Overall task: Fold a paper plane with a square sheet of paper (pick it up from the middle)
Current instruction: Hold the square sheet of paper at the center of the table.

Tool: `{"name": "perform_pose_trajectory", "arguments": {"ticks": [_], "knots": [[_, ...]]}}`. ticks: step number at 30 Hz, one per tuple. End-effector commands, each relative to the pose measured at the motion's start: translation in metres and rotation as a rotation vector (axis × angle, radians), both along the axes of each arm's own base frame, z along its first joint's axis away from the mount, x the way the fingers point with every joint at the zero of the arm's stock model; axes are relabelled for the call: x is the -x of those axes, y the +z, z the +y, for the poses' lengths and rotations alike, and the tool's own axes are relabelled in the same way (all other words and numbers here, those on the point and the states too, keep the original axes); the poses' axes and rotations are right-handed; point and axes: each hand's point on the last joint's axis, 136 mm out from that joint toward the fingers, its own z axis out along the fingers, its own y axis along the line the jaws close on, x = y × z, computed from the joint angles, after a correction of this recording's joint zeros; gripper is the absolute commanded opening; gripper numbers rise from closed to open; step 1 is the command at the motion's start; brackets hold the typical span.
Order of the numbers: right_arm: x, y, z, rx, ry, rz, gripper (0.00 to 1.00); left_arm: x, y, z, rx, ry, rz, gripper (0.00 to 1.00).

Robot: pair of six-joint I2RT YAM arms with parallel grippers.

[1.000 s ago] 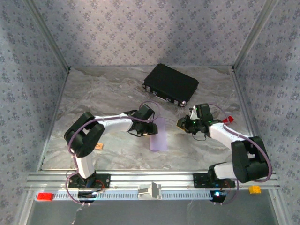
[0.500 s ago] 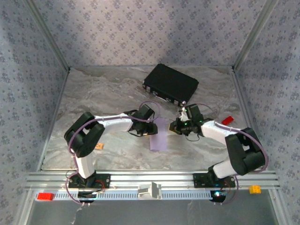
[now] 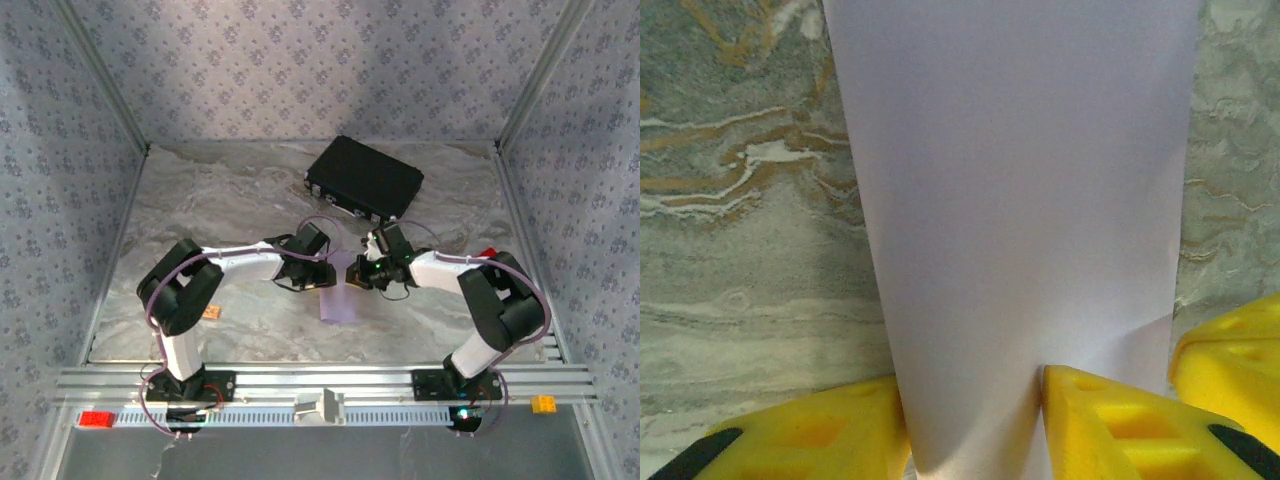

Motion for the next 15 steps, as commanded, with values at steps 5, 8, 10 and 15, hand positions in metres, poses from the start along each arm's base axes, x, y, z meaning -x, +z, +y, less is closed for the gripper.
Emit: {"name": "perform_pose_trajectory", "arguments": {"ticks": [5,8,10,15], "knots": [[-0.002,-0.007,0.007,0.014,0.009,0.021,0.01,0.010,-0.048,0.025,-0.153,0.006,0.039,0.41],[0.005,-0.021,0.003,0.047,0.029,0.051,0.01,0.010,-0.048,0.025,-0.151,0.007,0.040,0.41],[0.014,-0.035,-0.004,0.086,0.033,0.081,0.01,0.011,-0.049,0.024,-0.150,0.006,0.040,0.41],[0.030,-0.059,-0.029,0.190,0.039,0.118,0.00,0.009,-0.042,0.022,-0.133,0.013,0.032,0.42]]}}
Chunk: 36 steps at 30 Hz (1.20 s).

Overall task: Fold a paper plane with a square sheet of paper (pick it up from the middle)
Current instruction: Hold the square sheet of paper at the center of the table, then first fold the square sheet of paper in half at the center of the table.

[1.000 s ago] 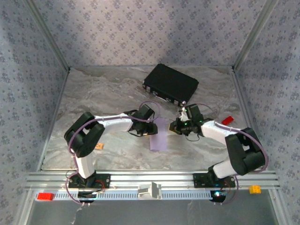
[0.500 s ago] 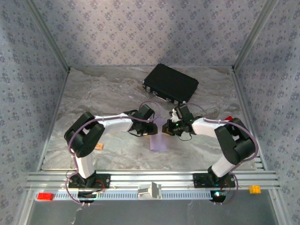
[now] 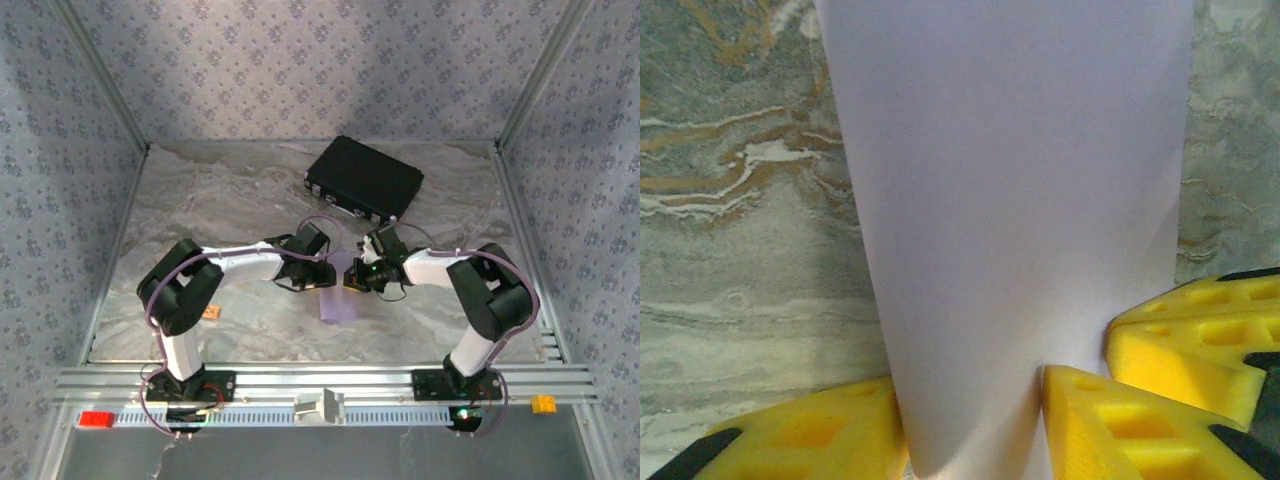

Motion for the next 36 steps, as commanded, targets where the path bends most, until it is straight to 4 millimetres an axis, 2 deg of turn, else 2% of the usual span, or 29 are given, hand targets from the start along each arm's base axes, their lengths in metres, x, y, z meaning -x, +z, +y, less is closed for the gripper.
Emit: {"name": "perform_pose_trajectory", "arguments": {"ticks": [1,4,10,12,15,19,21,23,29,36], "knots": [[0.027,-0.039,-0.034,0.172,0.006,0.087,0.00,0.007,-0.037,0.020,-0.117,0.017,0.026,0.43],[0.025,-0.037,-0.043,0.184,0.013,0.069,0.00,-0.001,-0.011,0.014,-0.070,0.031,-0.025,0.46],[0.016,-0.031,-0.045,0.151,0.010,0.054,0.00,-0.016,0.058,0.008,0.050,0.062,-0.168,0.50],[0.015,-0.030,-0.044,0.146,0.010,0.053,0.00,-0.019,0.073,0.009,0.085,0.072,-0.195,0.50],[0.015,-0.030,-0.045,0.148,0.007,0.056,0.00,-0.018,0.087,-0.001,0.196,0.054,-0.200,0.44],[0.016,-0.030,-0.046,0.148,0.003,0.057,0.00,-0.016,0.087,-0.015,0.332,0.023,-0.148,0.27],[0.016,-0.030,-0.046,0.147,0.001,0.056,0.00,-0.014,0.081,-0.020,0.364,0.013,-0.122,0.10],[0.016,-0.029,-0.046,0.148,0.000,0.053,0.00,-0.011,0.076,-0.026,0.401,-0.001,-0.092,0.00],[0.016,-0.031,-0.048,0.157,-0.010,0.052,0.00,-0.005,0.065,-0.041,0.490,-0.034,-0.029,0.00],[0.016,-0.031,-0.048,0.155,-0.011,0.052,0.00,-0.003,0.044,-0.037,0.452,-0.023,0.002,0.00]]}}
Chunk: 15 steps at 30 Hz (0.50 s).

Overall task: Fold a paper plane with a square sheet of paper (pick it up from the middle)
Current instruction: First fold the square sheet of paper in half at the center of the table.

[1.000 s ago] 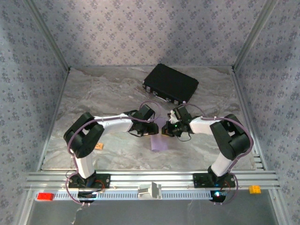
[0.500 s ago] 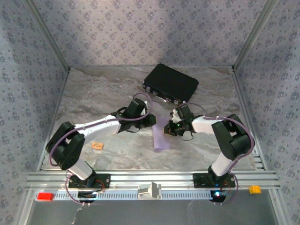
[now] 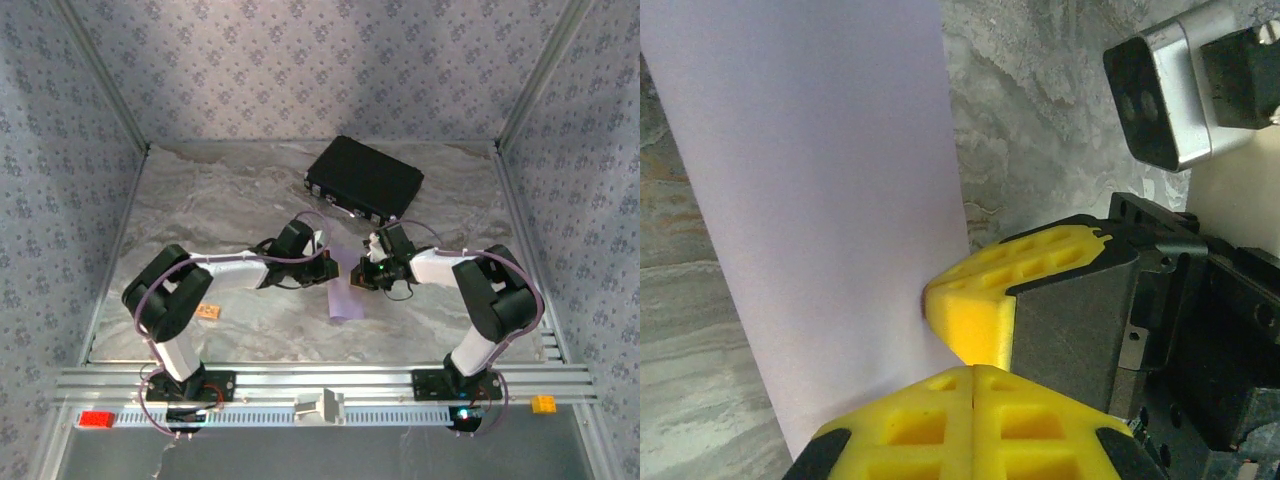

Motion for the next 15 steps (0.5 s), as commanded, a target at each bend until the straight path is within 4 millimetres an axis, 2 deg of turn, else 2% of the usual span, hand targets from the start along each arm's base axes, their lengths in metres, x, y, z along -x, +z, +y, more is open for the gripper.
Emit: {"name": "perform_pose_trajectory", "arguments": {"ticks": [1,9,15], "knots": [[0.023,-0.032,-0.029,0.137,-0.033,0.097,0.00,-0.001,-0.004,-0.002,0.023,-0.013,0.007,0.00],[0.023,-0.032,-0.028,0.135,-0.032,0.099,0.00,0.005,-0.033,0.011,-0.060,-0.007,0.031,0.00],[0.024,-0.036,-0.030,0.145,-0.041,0.107,0.00,0.014,-0.063,0.026,-0.132,-0.002,0.060,0.00]]}}
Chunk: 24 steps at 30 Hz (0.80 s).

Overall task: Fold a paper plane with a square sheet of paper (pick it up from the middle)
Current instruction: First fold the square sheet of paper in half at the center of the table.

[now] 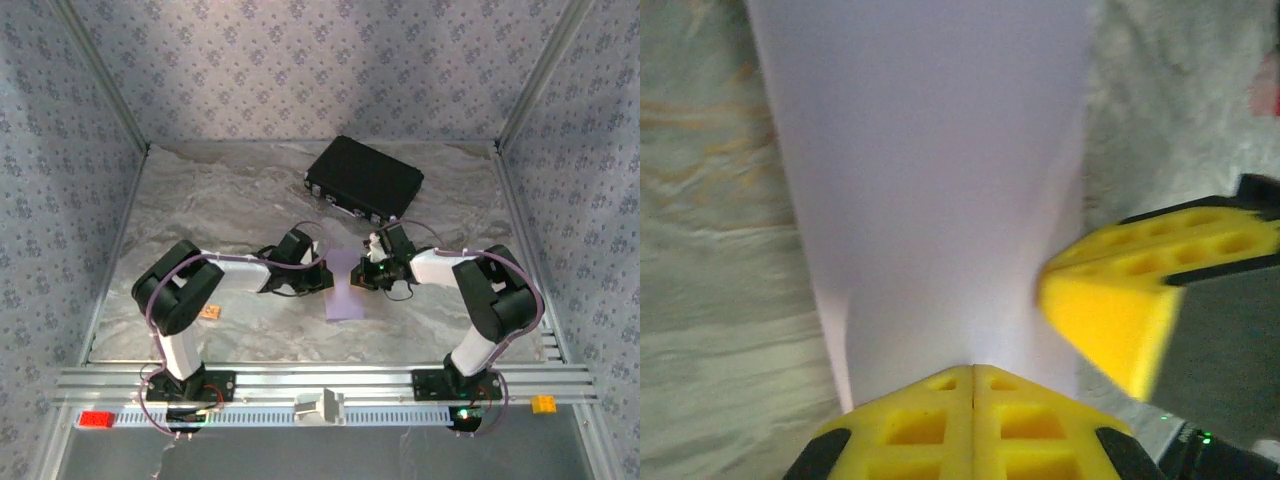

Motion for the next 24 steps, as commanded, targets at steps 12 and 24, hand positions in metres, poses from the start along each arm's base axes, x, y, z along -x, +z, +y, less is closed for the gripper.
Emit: {"name": "perform_pose_trajectory", "arguments": {"ticks": [12,24], "knots": [[0.024,-0.035,-0.030,0.149,-0.042,0.104,0.00,-0.009,0.011,0.004,-0.055,-0.016,-0.049,0.00],[0.024,-0.035,-0.030,0.143,-0.041,0.103,0.00,-0.029,0.004,-0.001,0.001,-0.001,-0.025,0.00]]}}
